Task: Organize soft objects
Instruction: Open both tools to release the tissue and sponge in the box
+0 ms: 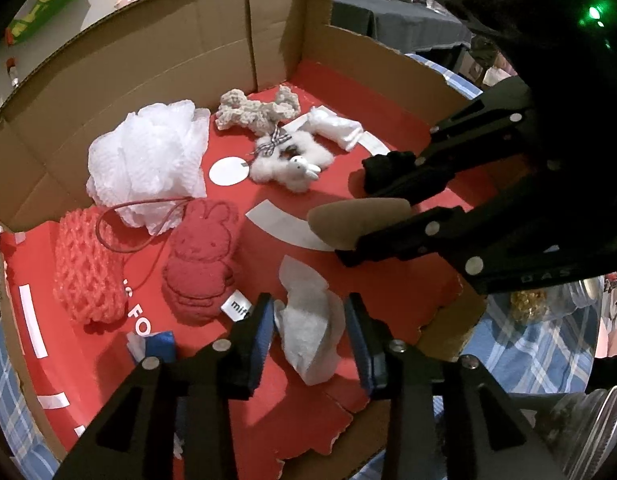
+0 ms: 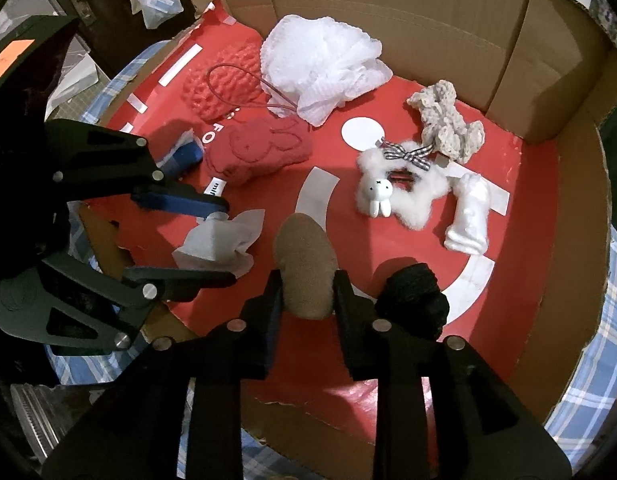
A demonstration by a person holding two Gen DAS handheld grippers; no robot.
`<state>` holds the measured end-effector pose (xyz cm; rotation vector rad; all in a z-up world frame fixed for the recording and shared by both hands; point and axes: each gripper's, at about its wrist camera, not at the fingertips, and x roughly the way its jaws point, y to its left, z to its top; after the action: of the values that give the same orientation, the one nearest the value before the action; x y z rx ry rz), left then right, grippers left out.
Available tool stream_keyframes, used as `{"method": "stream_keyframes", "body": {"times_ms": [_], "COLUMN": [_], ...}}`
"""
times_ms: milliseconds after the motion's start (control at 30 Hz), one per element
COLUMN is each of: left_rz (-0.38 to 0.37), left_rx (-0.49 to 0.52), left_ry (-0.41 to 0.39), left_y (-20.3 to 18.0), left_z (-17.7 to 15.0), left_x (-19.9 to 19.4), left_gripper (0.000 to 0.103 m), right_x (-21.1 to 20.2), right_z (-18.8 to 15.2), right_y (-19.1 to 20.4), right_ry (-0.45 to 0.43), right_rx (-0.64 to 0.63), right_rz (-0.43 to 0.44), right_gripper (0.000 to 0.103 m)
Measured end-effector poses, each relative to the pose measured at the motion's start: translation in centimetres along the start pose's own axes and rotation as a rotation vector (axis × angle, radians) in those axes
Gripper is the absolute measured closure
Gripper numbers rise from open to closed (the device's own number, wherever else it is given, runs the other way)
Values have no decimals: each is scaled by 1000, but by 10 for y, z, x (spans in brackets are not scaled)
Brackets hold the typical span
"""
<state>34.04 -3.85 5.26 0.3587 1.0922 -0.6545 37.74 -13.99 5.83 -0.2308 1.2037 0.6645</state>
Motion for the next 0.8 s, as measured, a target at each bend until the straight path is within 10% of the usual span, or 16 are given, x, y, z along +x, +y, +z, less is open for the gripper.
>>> {"method": "stream_keyframes", "body": {"times_ms": [233,500,800], "left_rz": [10,49,119], "left_rx": [7,-43,-219], "left_ry": [-29,-103,-193], "left_y": [-3,-3,-6], "left_z": [-3,-15,-34], "left_x": [-12,-45,-79], "left_gripper": [49,25,6], "right_x": [-2,-22,-62], "right_z": [0,-8,-33], "right_y": [6,14,25], "right_ry": [-14,-58,-138], "right_rx": [-12,12,121], "right_rz": [-14,-68,-173], "right_gripper": [49,49,25]}}
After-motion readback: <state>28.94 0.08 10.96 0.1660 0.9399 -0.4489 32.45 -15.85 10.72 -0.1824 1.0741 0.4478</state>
